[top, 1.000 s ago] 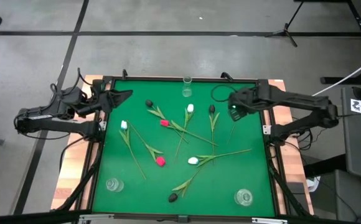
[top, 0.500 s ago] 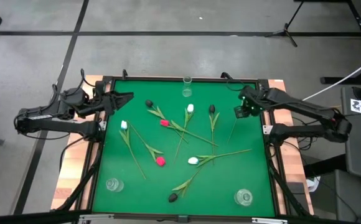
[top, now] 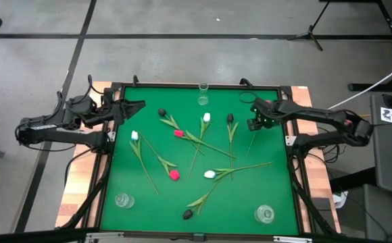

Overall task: Sort flowers into vase by color
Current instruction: Put the top right red tulip into the top transparent vase

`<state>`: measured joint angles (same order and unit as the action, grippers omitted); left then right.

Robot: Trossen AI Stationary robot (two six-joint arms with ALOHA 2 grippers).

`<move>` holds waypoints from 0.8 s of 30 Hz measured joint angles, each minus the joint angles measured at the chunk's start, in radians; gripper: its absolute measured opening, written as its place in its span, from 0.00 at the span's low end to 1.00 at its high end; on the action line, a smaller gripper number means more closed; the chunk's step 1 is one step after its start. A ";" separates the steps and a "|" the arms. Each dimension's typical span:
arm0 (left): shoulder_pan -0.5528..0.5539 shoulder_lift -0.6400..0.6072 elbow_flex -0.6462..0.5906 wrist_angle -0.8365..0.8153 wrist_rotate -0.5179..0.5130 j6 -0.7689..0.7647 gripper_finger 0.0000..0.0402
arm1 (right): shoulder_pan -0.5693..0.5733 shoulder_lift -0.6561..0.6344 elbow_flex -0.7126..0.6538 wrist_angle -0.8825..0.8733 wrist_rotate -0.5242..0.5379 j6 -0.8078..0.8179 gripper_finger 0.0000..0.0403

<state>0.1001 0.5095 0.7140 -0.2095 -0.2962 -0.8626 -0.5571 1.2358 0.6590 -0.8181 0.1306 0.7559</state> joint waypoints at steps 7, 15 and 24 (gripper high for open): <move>0.000 0.000 0.000 -0.021 0.000 -0.018 0.68 | 0.000 0.079 0.000 0.090 0.019 0.029 0.83; 0.000 0.000 0.000 -0.021 -0.001 -0.021 0.68 | 0.000 0.190 0.002 0.123 0.033 0.077 0.73; 0.000 0.000 0.000 -0.021 -0.001 -0.021 0.68 | 0.000 0.204 0.003 0.164 -0.002 0.076 0.60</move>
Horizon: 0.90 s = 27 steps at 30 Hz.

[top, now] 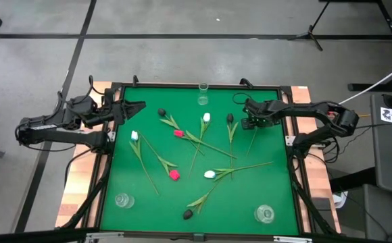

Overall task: Sort flowers into vase by color
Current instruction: Put the top right red tulip into the top transparent vase

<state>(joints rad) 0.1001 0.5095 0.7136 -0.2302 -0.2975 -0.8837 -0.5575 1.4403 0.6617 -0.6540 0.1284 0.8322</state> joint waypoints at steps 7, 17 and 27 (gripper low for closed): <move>0.000 0.000 0.000 -0.017 -0.001 0.000 0.68 | 0.001 0.000 0.001 0.009 -0.009 0.001 0.32; 0.000 0.000 0.000 -0.030 -0.002 0.000 0.68 | 0.001 0.002 0.000 0.007 -0.018 -0.008 0.03; 0.000 0.000 0.000 -0.060 -0.002 0.001 0.68 | 0.002 -0.036 0.091 0.014 -0.043 -0.127 0.02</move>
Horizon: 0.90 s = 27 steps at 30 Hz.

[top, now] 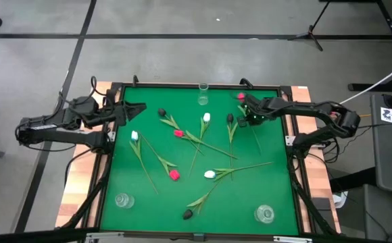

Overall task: Sort flowers into vase by color
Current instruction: Put the top right red tulip into the top transparent vase

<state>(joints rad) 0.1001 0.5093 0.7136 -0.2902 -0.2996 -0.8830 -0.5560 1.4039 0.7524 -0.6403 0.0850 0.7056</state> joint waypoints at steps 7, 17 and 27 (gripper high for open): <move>0.000 0.000 0.000 -0.043 0.000 0.000 0.68 | 0.000 -0.060 0.101 -0.005 0.085 -0.085 0.01; 0.000 0.001 0.000 -0.044 0.000 0.007 0.68 | 0.069 -0.138 0.207 0.439 0.272 -0.402 0.00; 0.000 0.001 0.000 -0.076 -0.038 0.026 0.68 | 0.078 -0.046 0.207 1.149 0.279 -0.776 0.00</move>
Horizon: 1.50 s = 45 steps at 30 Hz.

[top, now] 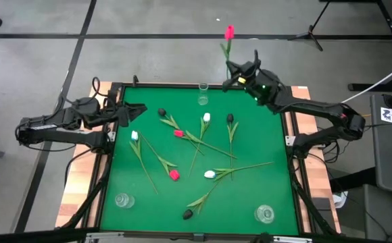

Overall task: Sort flowers into vase by color
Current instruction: Put the top right red tulip into the top transparent vase

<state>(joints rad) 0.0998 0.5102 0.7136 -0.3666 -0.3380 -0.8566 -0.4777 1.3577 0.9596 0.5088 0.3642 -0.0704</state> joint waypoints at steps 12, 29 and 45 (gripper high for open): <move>0.000 0.000 0.000 -0.041 -0.015 0.000 0.68 | -0.026 0.274 -0.002 0.473 -0.251 0.093 0.00; 0.000 0.000 0.000 -0.079 -0.050 0.000 0.68 | -0.027 0.387 -0.002 0.529 -0.259 0.039 0.00; 0.000 0.000 0.000 -0.097 -0.052 -0.001 0.68 | -0.027 0.416 -0.006 0.458 -0.218 0.044 0.04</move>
<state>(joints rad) 0.0998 0.5103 0.7136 -0.4641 -0.3901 -0.8574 -0.5045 1.7741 0.9535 0.9670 0.1463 -0.0266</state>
